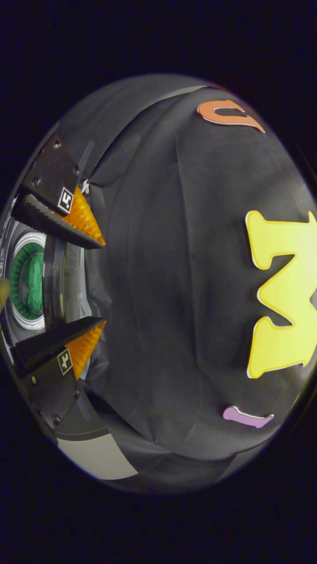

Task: Put the clothes into the washing machine and then close the washing machine lid.

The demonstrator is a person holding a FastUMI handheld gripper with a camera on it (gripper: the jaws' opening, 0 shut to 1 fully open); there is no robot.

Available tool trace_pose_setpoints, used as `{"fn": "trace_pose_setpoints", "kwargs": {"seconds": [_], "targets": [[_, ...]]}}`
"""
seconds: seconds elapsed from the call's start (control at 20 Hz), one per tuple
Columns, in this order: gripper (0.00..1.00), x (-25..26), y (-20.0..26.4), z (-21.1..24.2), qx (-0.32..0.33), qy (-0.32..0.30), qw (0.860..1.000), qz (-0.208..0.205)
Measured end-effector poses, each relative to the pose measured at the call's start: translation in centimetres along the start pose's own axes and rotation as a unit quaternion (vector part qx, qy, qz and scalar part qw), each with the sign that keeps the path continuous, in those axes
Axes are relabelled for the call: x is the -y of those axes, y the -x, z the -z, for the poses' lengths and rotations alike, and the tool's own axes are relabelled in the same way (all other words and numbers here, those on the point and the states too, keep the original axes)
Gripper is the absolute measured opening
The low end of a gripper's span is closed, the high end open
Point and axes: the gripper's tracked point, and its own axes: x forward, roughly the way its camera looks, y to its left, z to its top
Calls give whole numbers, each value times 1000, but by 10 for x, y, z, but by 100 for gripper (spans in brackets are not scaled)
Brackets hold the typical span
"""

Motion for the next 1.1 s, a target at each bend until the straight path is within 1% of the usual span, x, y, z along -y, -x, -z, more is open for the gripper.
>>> {"fn": "trace_pose_setpoints", "kwargs": {"seconds": [0.3,1.1], "targets": [[96,1,13,10,10,1,1000,-5],[96,3,52,60,24,4,1000,-6]]}}
